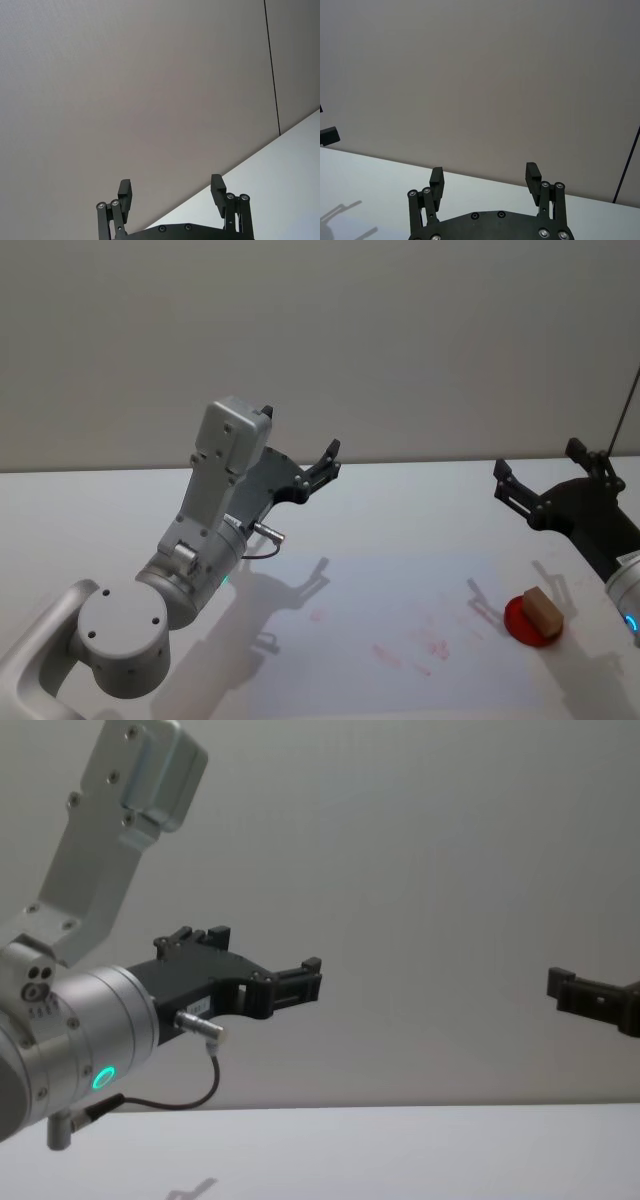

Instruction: Use the one hand to pick up the stamp and affix it onto the A4 paper.

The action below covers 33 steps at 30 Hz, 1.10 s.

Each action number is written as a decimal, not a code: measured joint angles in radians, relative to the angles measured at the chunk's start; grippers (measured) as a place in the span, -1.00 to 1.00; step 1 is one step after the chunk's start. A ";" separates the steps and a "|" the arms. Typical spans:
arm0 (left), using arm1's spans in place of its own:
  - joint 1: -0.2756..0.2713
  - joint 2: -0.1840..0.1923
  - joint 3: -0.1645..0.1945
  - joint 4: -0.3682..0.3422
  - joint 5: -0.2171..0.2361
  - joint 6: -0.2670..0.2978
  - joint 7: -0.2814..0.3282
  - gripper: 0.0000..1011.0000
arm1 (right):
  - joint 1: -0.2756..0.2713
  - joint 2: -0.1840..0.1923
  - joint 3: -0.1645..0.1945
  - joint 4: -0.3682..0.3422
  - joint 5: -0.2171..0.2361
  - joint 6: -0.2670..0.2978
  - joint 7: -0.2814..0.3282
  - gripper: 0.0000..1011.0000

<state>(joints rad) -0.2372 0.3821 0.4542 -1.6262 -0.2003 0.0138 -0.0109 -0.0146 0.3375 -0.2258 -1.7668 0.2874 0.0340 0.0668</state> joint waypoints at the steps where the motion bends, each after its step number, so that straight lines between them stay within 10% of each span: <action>1: 0.000 0.000 0.000 0.000 0.000 0.000 0.000 0.98 | 0.000 0.000 0.000 0.000 0.000 0.000 0.000 0.98; 33: 0.000 0.000 0.000 0.000 0.000 0.000 0.000 0.98 | 0.000 0.000 0.000 0.000 0.000 0.000 0.000 0.98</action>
<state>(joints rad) -0.2372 0.3821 0.4542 -1.6262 -0.2003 0.0138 -0.0109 -0.0146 0.3374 -0.2258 -1.7667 0.2873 0.0341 0.0668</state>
